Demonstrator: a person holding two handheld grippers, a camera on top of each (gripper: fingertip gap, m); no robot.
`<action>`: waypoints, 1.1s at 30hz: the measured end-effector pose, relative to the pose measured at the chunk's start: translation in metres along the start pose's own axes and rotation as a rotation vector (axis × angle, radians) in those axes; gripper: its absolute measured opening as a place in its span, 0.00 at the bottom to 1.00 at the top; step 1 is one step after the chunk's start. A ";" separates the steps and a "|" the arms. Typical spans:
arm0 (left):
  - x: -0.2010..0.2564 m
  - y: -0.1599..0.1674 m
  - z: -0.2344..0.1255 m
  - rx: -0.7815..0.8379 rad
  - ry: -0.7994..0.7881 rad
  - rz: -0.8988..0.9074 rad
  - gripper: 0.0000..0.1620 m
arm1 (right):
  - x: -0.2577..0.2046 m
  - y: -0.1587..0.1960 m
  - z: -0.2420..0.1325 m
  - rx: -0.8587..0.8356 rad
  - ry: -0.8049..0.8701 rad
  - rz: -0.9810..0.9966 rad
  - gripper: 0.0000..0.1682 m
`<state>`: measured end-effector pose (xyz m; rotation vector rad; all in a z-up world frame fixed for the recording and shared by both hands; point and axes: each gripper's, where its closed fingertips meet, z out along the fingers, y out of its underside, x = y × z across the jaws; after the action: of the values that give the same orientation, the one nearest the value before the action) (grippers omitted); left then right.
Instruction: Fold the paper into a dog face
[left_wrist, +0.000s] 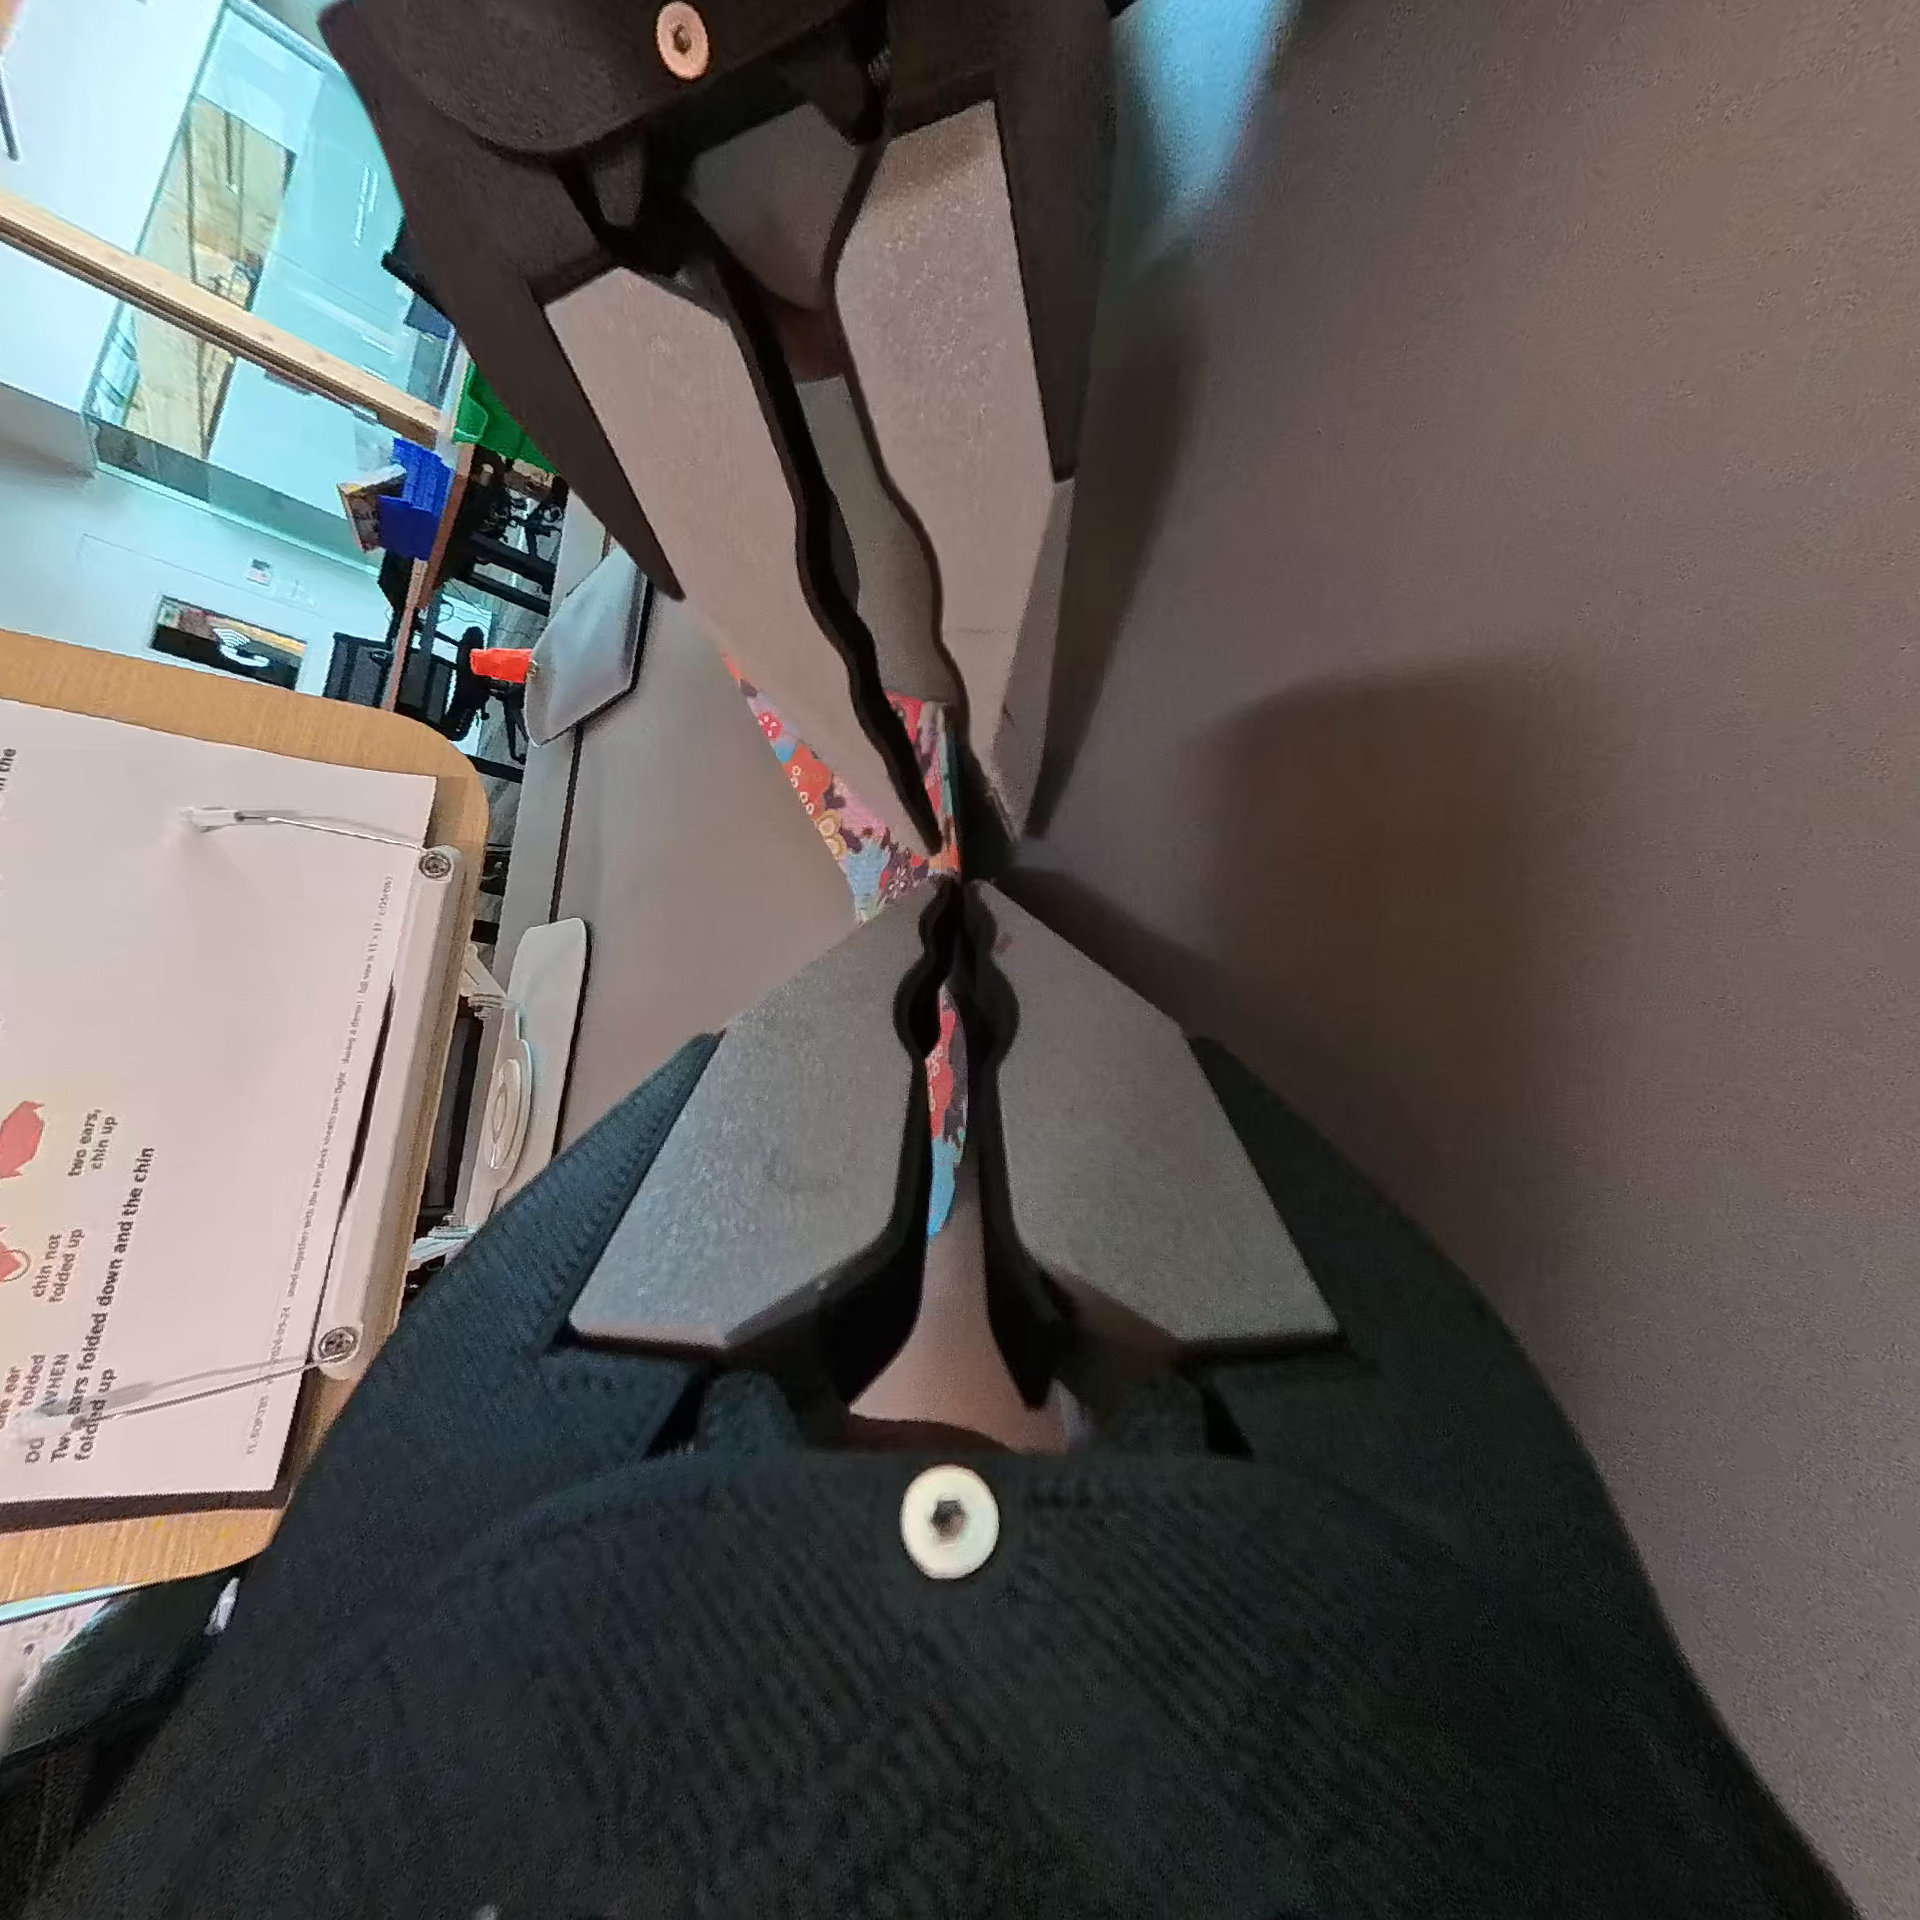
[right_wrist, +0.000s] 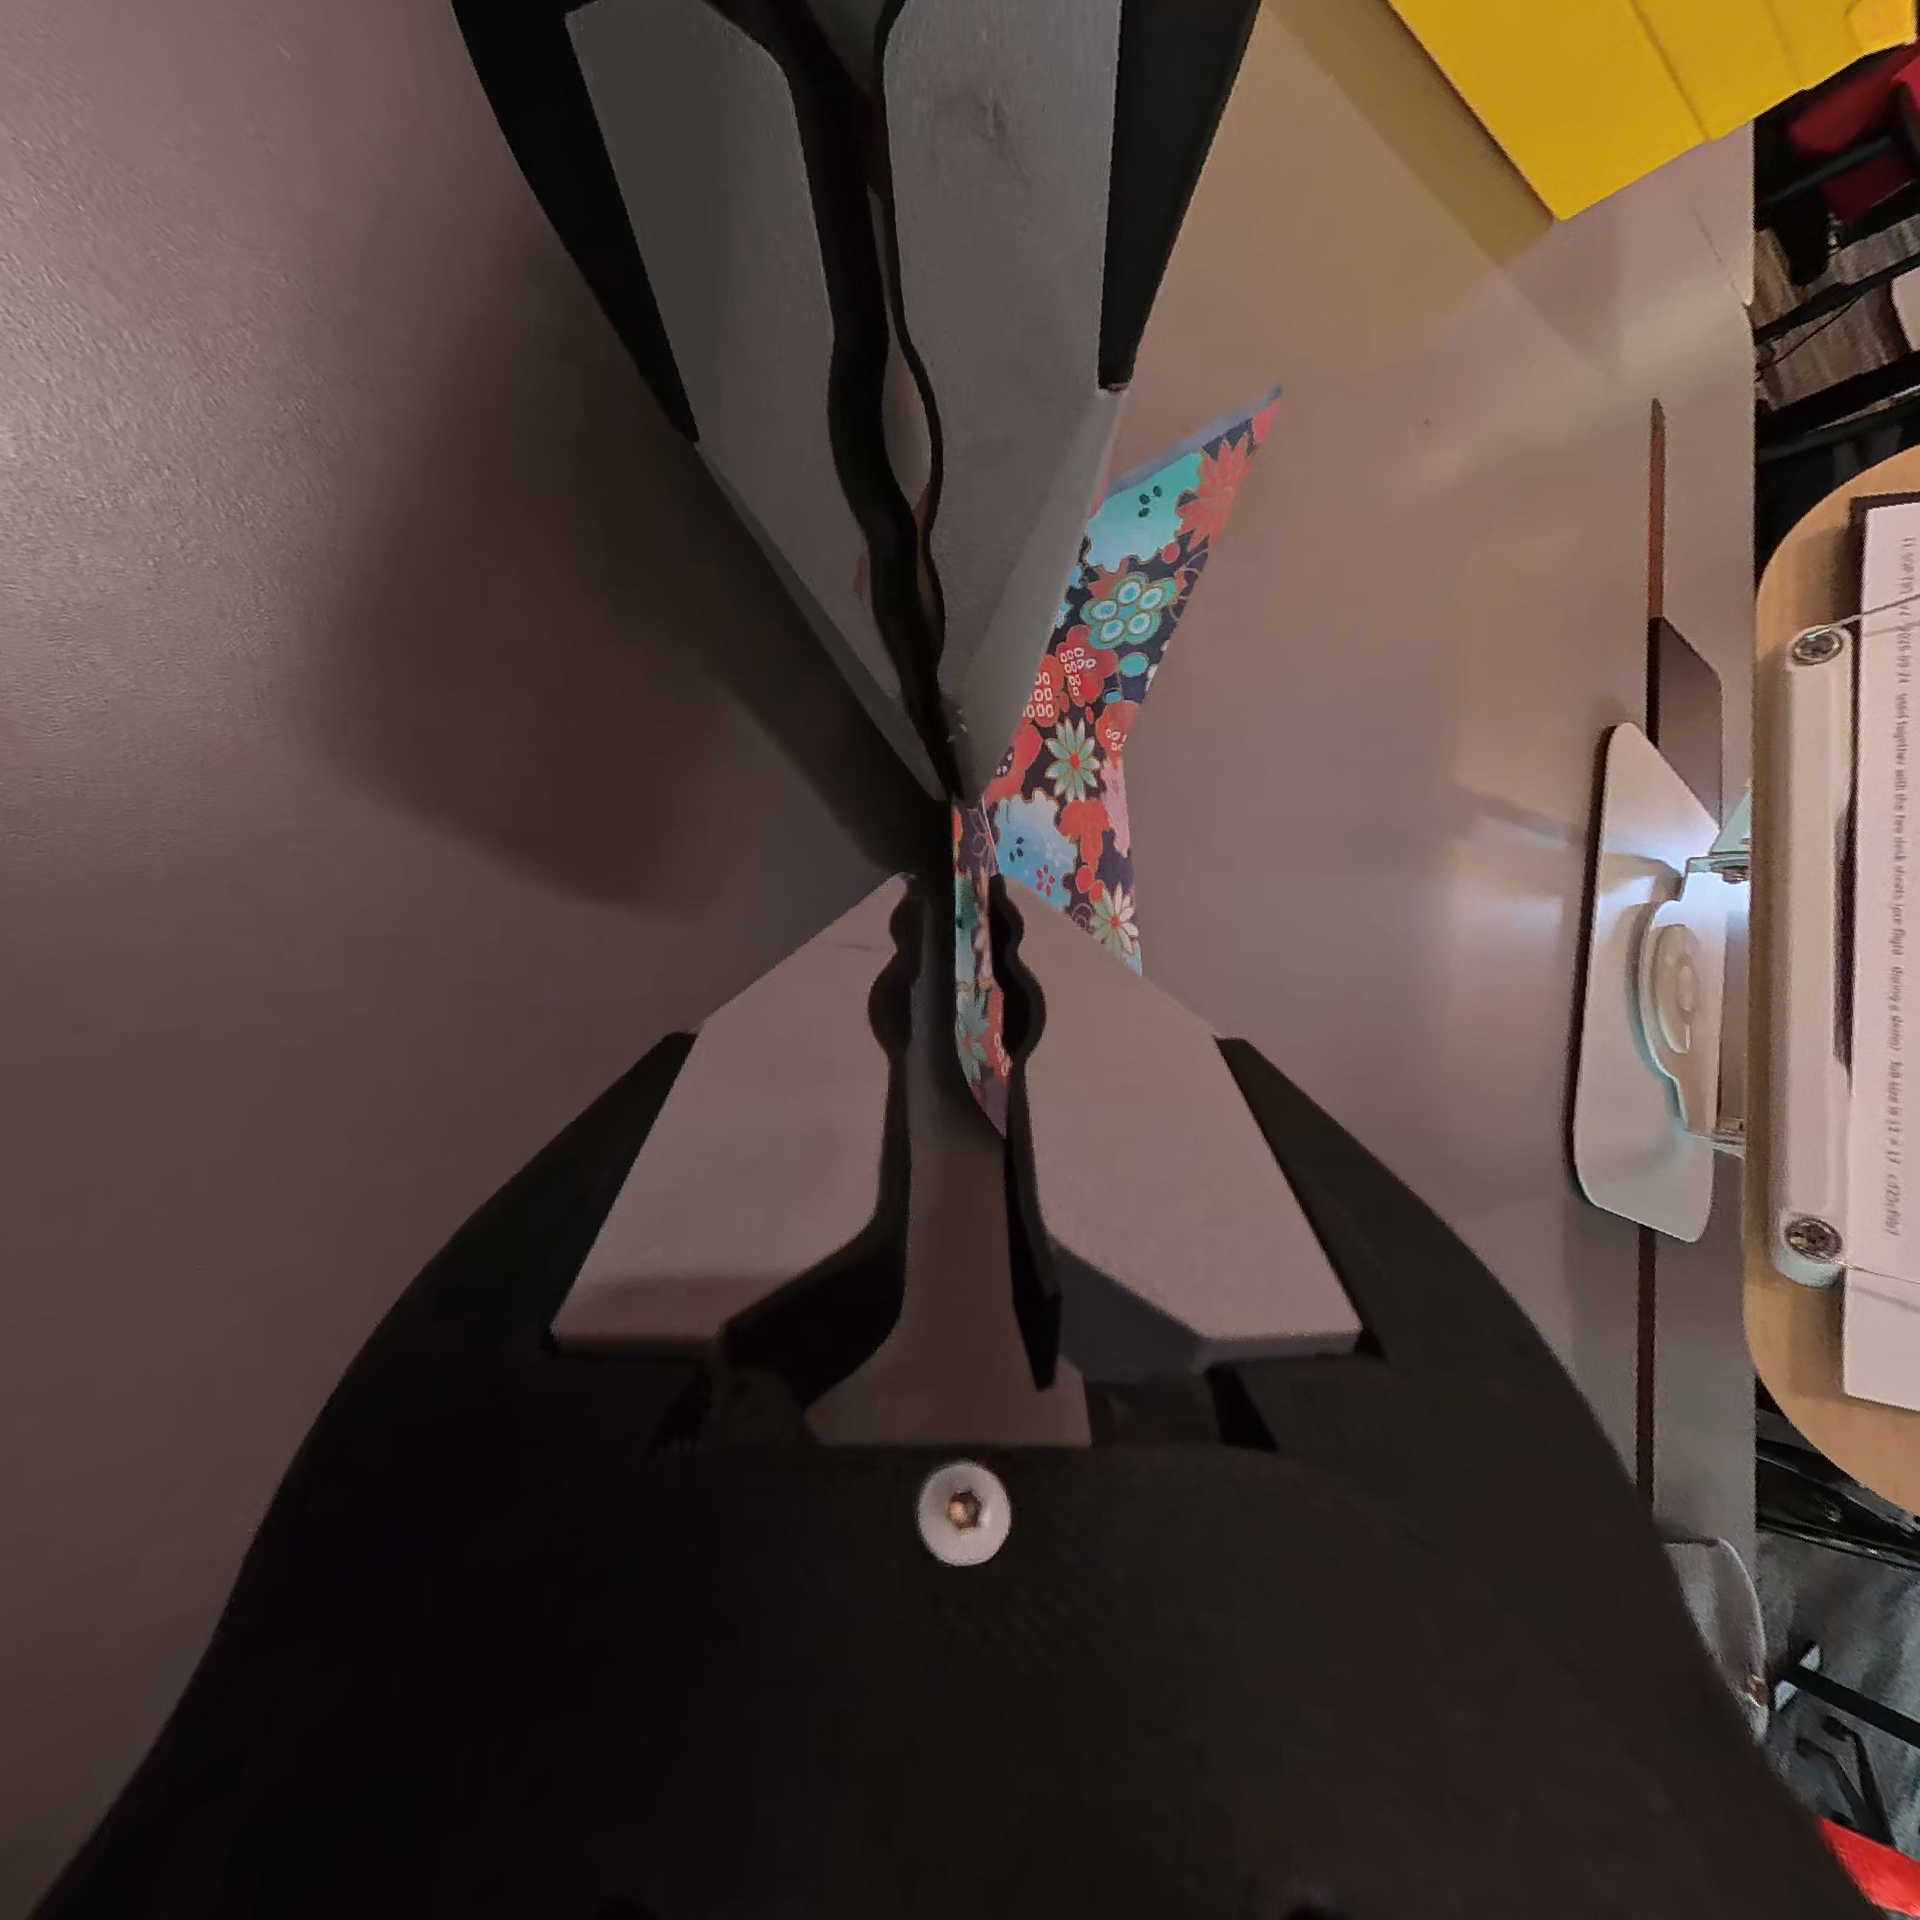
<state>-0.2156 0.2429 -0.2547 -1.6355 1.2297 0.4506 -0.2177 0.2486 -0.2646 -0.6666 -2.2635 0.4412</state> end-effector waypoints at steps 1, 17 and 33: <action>0.000 -0.001 0.000 0.006 0.001 -0.008 0.00 | -0.001 0.000 0.001 -0.002 -0.003 0.001 0.06; -0.038 0.005 -0.015 0.068 -0.146 -0.168 0.18 | 0.045 0.015 -0.012 -0.069 0.248 0.021 0.00; -0.070 0.050 -0.022 -0.022 -0.297 -0.286 0.16 | 0.132 0.003 -0.193 0.086 0.933 0.290 0.00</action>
<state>-0.2941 0.2596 -0.2158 -1.6619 0.7607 0.5060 -0.1560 0.3497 -0.0629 -0.9190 -1.2698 0.2710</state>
